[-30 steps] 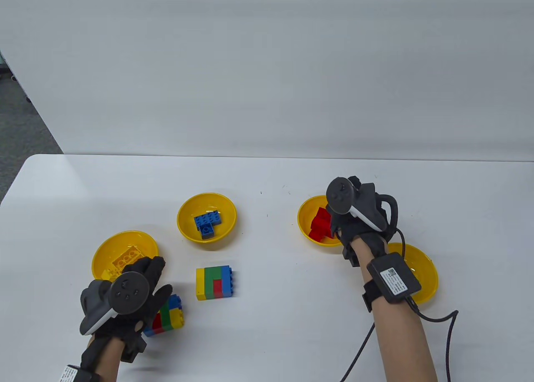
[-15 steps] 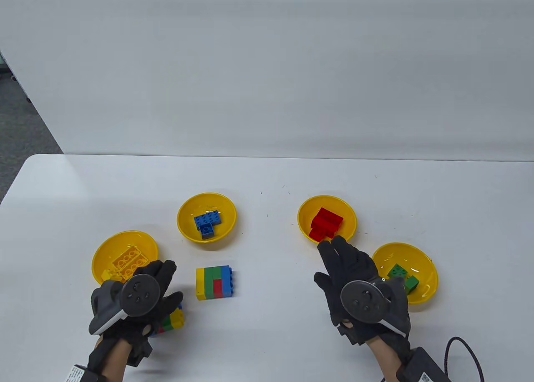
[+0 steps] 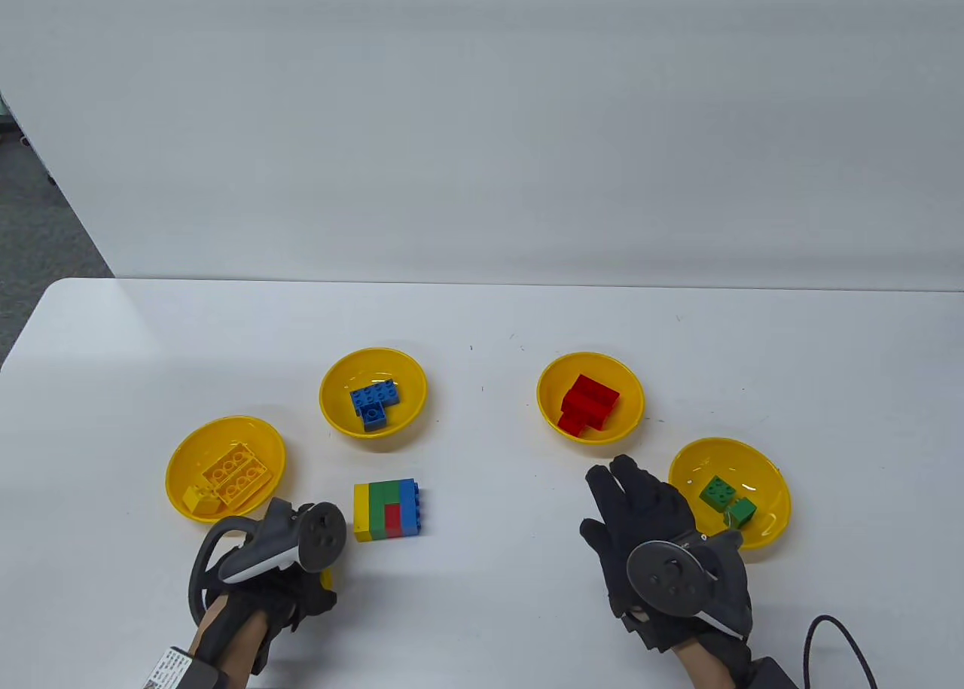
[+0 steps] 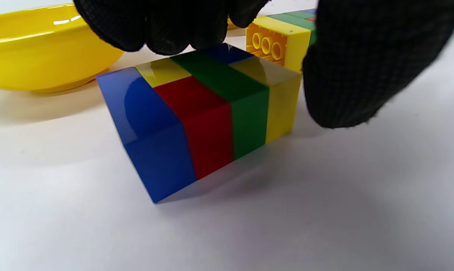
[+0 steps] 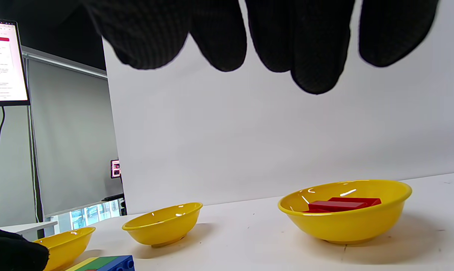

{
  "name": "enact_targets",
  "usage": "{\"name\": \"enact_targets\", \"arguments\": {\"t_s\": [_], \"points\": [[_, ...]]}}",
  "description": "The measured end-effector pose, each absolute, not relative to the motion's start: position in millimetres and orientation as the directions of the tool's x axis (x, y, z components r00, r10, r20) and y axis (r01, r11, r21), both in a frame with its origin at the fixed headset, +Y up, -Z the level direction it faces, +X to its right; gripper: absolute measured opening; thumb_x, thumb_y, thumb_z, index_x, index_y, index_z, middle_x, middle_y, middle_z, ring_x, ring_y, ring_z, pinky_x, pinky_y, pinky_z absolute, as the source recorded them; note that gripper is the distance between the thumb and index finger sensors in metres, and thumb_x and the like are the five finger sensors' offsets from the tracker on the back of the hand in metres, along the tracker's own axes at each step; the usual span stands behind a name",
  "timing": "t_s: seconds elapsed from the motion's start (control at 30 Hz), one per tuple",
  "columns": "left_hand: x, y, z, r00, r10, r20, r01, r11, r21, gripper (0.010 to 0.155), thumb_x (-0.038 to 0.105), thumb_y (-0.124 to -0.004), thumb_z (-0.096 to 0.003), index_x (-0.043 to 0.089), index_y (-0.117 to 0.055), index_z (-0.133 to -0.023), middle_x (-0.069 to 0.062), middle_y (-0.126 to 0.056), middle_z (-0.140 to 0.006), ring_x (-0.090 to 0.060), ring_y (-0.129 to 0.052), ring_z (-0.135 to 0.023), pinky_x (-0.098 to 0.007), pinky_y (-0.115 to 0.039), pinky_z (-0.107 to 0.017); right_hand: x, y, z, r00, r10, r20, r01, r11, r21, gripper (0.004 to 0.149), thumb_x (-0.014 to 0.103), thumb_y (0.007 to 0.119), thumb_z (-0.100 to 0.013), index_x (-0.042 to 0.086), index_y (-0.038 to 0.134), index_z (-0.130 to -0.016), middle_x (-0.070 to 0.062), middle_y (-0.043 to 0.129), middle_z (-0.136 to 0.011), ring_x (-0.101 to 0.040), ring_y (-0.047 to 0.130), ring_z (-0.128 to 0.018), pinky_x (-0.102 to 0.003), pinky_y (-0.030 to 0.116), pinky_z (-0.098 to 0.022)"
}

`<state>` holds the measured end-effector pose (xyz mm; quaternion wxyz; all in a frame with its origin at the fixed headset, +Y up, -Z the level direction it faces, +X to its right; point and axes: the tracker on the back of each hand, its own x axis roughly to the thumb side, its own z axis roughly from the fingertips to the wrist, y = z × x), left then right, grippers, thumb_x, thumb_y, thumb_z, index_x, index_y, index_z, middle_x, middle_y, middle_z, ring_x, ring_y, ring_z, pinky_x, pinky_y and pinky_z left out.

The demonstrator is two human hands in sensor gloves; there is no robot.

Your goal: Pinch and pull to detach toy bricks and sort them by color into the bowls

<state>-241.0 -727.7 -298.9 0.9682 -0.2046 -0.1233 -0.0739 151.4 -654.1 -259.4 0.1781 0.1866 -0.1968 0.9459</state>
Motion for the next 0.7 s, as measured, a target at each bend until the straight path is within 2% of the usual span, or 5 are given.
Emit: {"name": "enact_targets", "arguments": {"t_s": [0.37, 0.5, 0.6, 0.67, 0.7], "points": [[-231.2, -730.9, -299.3, 0.944, -0.151, 0.292, 0.251, 0.906, -0.342, 0.098, 0.045, -0.106, -0.0360, 0.012, -0.052, -0.111, -0.024, -0.071, -0.110, -0.049, -0.078, -0.097, -0.062, -0.071, -0.068, 147.9, -655.5, -258.8, -0.870, 0.247, 0.426, -0.391, -0.873, -0.292, 0.062, 0.036, 0.077, -0.040, 0.007, 0.073, -0.095, -0.029, 0.070, -0.098, -0.053, 0.085, -0.079, -0.073, 0.069, -0.053], [-231.7, -704.8, -290.0, 0.950, -0.083, 0.301, 0.176, 0.940, -0.294, 0.099, 0.047, -0.106, -0.0354, 0.012, -0.053, -0.111, -0.024, -0.073, -0.108, -0.049, -0.081, -0.095, -0.061, -0.072, -0.067, 147.2, -654.9, -258.6, -0.870, 0.249, 0.425, -0.392, -0.873, -0.290, 0.062, 0.036, 0.077, -0.040, 0.007, 0.073, -0.095, -0.029, 0.071, -0.098, -0.053, 0.085, -0.078, -0.073, 0.069, -0.053], [-232.9, -661.0, -270.4, 0.924, 0.100, 0.370, -0.077, 0.994, -0.074, 0.099, 0.048, -0.105, -0.0358, 0.013, -0.052, -0.111, -0.024, -0.071, -0.108, -0.049, -0.080, -0.095, -0.061, -0.072, -0.067, 146.5, -651.1, -256.3, -0.855, 0.275, 0.439, -0.427, -0.854, -0.296, 0.062, 0.036, 0.078, -0.040, 0.006, 0.073, -0.095, -0.029, 0.071, -0.097, -0.053, 0.086, -0.078, -0.072, 0.069, -0.052], [-236.4, -642.9, -259.6, 0.850, 0.288, 0.441, -0.350, 0.935, 0.062, 0.098, 0.048, -0.105, -0.0352, 0.013, -0.052, -0.110, -0.024, -0.069, -0.108, -0.049, -0.080, -0.094, -0.060, -0.074, -0.066, 145.1, -648.7, -254.1, -0.833, 0.306, 0.461, -0.468, -0.834, -0.291, 0.063, 0.037, 0.078, -0.040, 0.006, 0.073, -0.095, -0.028, 0.072, -0.097, -0.052, 0.087, -0.077, -0.072, 0.070, -0.052], [-237.5, -639.2, -256.7, 0.798, 0.377, 0.470, -0.460, 0.885, 0.072, 0.098, 0.048, -0.105, -0.0355, 0.013, -0.052, -0.111, -0.024, -0.067, -0.109, -0.049, -0.079, -0.095, -0.061, -0.073, -0.067, 144.2, -648.1, -253.1, -0.823, 0.321, 0.469, -0.486, -0.825, -0.288, 0.064, 0.037, 0.079, -0.039, 0.006, 0.073, -0.095, -0.028, 0.072, -0.097, -0.052, 0.087, -0.077, -0.072, 0.070, -0.052]]}}
